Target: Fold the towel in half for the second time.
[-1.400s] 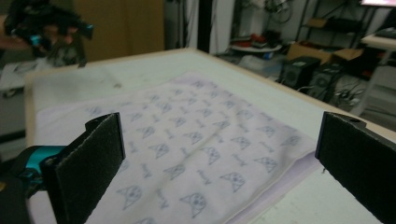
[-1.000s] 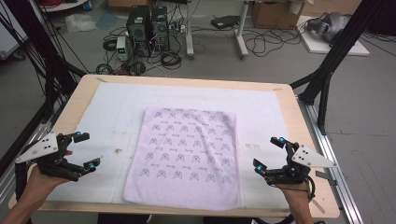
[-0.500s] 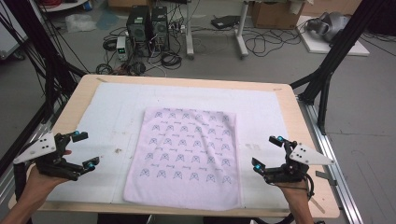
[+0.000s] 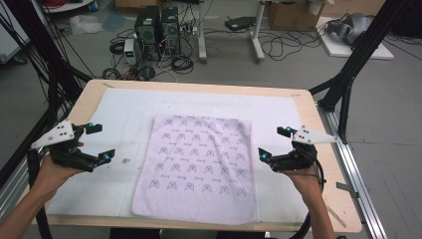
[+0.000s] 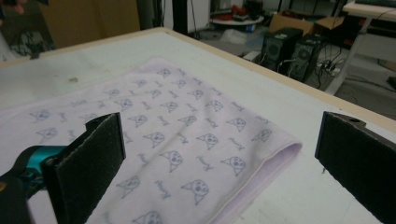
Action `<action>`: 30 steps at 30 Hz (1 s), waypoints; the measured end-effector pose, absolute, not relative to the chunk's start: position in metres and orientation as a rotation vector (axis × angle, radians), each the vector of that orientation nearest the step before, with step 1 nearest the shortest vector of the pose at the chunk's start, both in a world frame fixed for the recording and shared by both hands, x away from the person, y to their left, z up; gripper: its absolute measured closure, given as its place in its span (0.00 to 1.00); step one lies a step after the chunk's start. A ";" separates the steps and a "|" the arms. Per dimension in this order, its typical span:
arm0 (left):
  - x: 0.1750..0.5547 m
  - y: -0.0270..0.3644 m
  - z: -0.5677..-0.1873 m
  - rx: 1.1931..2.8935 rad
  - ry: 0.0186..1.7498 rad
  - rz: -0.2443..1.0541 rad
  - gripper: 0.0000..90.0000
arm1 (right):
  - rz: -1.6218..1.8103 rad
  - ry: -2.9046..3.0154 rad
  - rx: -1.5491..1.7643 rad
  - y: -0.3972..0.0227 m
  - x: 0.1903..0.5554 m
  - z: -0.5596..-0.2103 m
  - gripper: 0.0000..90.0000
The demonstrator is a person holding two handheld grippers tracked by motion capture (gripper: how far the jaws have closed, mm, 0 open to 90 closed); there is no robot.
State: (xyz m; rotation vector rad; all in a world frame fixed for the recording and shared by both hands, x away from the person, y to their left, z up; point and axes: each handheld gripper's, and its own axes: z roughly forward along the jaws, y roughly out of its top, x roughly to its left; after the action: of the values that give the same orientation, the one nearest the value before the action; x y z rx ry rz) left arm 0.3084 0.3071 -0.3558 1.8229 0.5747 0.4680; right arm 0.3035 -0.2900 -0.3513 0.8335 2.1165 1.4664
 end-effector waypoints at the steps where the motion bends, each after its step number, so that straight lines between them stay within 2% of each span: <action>1: 0.314 0.304 -0.353 1.841 0.569 0.468 0.02 | 1.447 2.136 0.832 -0.288 0.310 -0.349 0.01; 8: 0.357 0.281 -0.336 1.926 0.568 0.451 0.02 | 1.302 2.260 0.815 -0.274 0.357 -0.337 0.01; 12: 0.378 0.269 -0.331 1.965 0.578 0.396 0.02 | 1.231 2.312 0.837 -0.271 0.382 -0.335 0.03; 30: 0.460 0.235 -0.324 2.117 0.654 0.354 0.02 | 0.943 2.500 0.861 -0.259 0.465 -0.340 0.06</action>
State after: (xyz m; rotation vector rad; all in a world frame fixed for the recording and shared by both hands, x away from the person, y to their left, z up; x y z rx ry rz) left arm 0.4604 0.2352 -0.3243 2.1168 0.6540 0.3537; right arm 0.4647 -0.2585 -0.3404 0.8606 2.4996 0.9434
